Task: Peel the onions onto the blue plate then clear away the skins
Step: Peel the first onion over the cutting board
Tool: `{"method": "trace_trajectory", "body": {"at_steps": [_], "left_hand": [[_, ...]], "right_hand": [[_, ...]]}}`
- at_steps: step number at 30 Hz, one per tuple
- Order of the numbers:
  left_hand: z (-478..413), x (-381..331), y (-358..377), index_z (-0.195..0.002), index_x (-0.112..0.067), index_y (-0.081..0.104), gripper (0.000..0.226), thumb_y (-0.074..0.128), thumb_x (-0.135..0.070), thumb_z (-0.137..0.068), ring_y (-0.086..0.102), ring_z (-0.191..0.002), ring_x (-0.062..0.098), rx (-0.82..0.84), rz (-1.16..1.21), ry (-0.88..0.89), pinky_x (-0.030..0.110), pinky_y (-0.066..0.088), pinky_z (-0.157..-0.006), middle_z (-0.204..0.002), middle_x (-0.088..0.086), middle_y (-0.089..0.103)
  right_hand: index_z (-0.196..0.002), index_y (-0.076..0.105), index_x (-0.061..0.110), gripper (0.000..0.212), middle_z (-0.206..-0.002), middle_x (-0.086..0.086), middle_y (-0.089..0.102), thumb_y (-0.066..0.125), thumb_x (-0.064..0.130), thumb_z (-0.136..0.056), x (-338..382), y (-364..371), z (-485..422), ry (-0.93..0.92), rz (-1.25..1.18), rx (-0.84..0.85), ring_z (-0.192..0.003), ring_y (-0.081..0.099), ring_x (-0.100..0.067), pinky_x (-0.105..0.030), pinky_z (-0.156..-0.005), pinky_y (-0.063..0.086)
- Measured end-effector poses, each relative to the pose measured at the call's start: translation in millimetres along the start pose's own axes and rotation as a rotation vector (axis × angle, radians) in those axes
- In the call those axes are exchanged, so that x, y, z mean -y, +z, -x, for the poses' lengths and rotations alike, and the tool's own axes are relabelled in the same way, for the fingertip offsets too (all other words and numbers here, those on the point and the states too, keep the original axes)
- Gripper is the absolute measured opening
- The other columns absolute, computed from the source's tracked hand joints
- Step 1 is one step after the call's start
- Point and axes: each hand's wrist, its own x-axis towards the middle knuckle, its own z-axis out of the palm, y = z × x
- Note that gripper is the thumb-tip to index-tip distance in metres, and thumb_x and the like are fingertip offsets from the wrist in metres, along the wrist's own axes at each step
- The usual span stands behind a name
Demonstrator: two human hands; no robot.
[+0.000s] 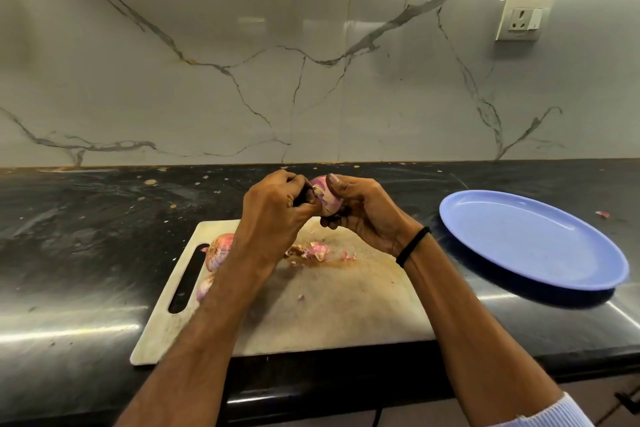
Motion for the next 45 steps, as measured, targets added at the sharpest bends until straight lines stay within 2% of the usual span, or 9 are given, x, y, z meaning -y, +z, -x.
{"method": "trace_trajectory", "body": {"at_steps": [6,15,19,21,24,27,30,40,45], "left_hand": [[-1.8,-7.9,-6.3,-0.090,-0.009,0.078,0.012,0.080,-0.016,-0.081,0.066,-0.071,0.012,0.020,0.235,-0.270,0.026,0.060,-0.069,-0.079,0.001,0.072],[-18.4,-27.0,-11.3,-0.077,-0.001,0.069,0.013,0.063,-0.003,-0.089,0.060,-0.059,0.014,-0.160,1.198,-1.123,0.025,0.059,-0.060,-0.066,0.007,0.066],[-21.1,-15.2,-18.9,-0.082,-0.006,0.064,0.009,0.059,-0.007,-0.090,0.062,-0.063,0.011,-0.291,1.607,-1.193,0.018,0.053,-0.055,-0.077,0.007,0.067],[-15.9,-11.2,-17.2,-0.082,-0.007,0.068,0.014,0.064,-0.015,-0.092,0.067,-0.063,0.010,-0.320,1.144,-1.121,0.020,0.054,-0.056,-0.073,0.005,0.071],[-3.7,-10.8,-11.4,-0.078,-0.012,0.070,0.026,0.064,-0.030,-0.095,0.066,-0.062,0.005,-0.222,0.371,-0.681,0.017,0.053,-0.055,-0.069,0.001,0.069],[-4.0,-17.1,-10.6,-0.093,-0.019,0.069,0.011,0.070,-0.029,-0.091,0.063,-0.074,-0.002,-0.119,0.296,-0.469,0.009,0.052,-0.066,-0.083,-0.012,0.067],[-4.8,-18.7,-8.0,-0.111,-0.016,0.071,0.022,0.071,-0.021,-0.090,0.063,-0.092,-0.002,-0.060,0.304,-0.342,0.006,0.050,-0.079,-0.100,-0.010,0.067],[-5.0,-6.8,-5.4,-0.109,-0.005,0.074,0.024,0.075,-0.012,-0.085,0.064,-0.086,0.012,-0.025,0.141,-0.035,0.007,0.049,-0.083,-0.100,0.009,0.072],[-2.7,-2.0,1.9,-0.101,0.001,0.073,0.022,0.078,-0.009,-0.082,0.065,-0.081,0.020,0.005,0.043,0.011,0.024,0.053,-0.075,-0.092,0.015,0.070]], "right_hand": [[-0.114,0.065,0.003,0.036,-0.091,-0.013,0.069,0.049,0.031,-0.098,3.2,0.1,3.4,0.000,-0.029,0.025,-0.073,0.060,-0.024,-0.031,-0.065,0.049],[-0.113,0.065,0.002,0.043,-0.099,-0.019,0.067,0.054,0.035,-0.089,7.5,-1.3,4.4,0.005,-0.215,0.006,-0.072,0.060,-0.025,-0.029,-0.061,0.050],[-0.111,0.066,0.002,0.043,-0.096,-0.020,0.066,0.057,0.036,-0.086,9.1,-2.4,6.1,0.017,-0.207,-0.017,-0.070,0.060,-0.026,-0.028,-0.059,0.050],[-0.113,0.065,0.001,0.045,-0.097,-0.020,0.066,0.057,0.036,-0.086,8.5,-3.3,5.7,0.018,-0.209,-0.016,-0.070,0.061,-0.026,-0.028,-0.059,0.050],[-0.114,0.065,0.001,0.046,-0.097,-0.020,0.065,0.057,0.036,-0.086,8.7,-1.2,4.8,0.019,-0.189,-0.012,-0.070,0.061,-0.025,-0.028,-0.059,0.050],[-0.113,0.065,0.001,0.046,-0.094,-0.018,0.066,0.056,0.037,-0.086,9.2,-1.0,4.3,0.012,-0.167,-0.010,-0.069,0.061,-0.023,-0.029,-0.060,0.049],[-0.112,0.066,0.003,0.046,-0.095,-0.016,0.067,0.058,0.040,-0.085,8.9,-3.0,3.8,0.014,-0.164,-0.022,-0.071,0.059,-0.021,-0.030,-0.061,0.048],[-0.107,0.069,0.010,0.048,-0.095,-0.012,0.066,0.056,0.051,-0.088,6.8,-6.5,2.5,0.039,-0.044,-0.069,-0.071,0.055,-0.021,-0.028,-0.060,0.042],[-0.104,0.065,0.009,0.039,-0.089,-0.008,0.067,0.047,0.043,-0.101,4.5,-4.8,2.6,0.062,0.030,-0.070,-0.072,0.053,-0.019,-0.024,-0.057,0.041]]}}
